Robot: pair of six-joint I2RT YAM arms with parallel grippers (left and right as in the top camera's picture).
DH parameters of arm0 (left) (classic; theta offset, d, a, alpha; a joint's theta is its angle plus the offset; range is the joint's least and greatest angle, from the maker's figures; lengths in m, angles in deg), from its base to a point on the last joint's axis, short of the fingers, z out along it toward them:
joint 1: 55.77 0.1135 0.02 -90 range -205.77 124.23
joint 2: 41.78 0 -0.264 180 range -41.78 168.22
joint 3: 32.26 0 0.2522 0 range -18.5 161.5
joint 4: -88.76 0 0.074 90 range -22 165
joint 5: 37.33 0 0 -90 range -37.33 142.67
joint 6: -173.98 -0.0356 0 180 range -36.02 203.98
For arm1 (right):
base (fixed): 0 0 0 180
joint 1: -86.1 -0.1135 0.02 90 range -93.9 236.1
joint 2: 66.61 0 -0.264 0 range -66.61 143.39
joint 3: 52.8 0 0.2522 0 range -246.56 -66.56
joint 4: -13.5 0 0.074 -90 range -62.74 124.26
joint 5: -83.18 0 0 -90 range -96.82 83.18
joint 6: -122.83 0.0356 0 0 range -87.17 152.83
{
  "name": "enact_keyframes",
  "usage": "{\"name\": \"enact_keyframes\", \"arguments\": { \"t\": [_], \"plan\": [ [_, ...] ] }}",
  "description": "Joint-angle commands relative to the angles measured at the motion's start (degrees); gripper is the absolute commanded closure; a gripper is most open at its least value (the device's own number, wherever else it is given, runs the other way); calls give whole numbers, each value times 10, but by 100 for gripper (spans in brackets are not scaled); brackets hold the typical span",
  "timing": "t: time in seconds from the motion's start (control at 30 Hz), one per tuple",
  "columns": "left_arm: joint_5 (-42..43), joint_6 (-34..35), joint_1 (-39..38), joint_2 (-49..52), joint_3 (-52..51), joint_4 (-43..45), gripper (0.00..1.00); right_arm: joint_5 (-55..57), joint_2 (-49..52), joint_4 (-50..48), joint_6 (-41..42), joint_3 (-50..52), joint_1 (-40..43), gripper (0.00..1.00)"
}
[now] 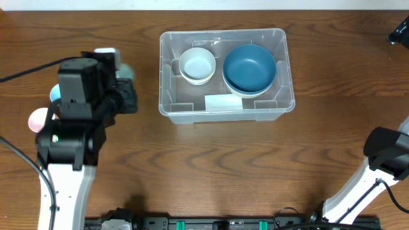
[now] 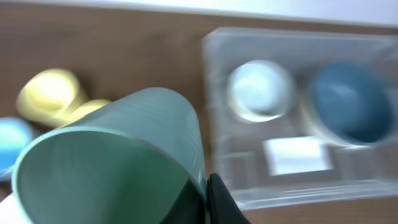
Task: Pack container
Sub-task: 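Carry the mint green cup into the bin front and lower it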
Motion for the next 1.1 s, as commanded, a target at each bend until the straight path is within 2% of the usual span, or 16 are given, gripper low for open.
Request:
{"name": "enact_keyframes", "arguments": {
  "t": [0.0, 0.27, 0.57, 1.07],
  "plan": [
    [53, 5, -52, 7, 12, 29, 94, 2, -1, 2, 9, -3, 3, 1],
    [52, 5, -165, 127, 12, 99, 94, 2, -1, 2, 9, -3, 3, 1],
    [52, 5, -230, 229, 12, 167, 94, 2, -1, 2, 9, -3, 3, 1],
    [24, 5, -291, 297, 12, 135, 94, 2, -1, 2, 9, -3, 3, 1]
  ]
}}
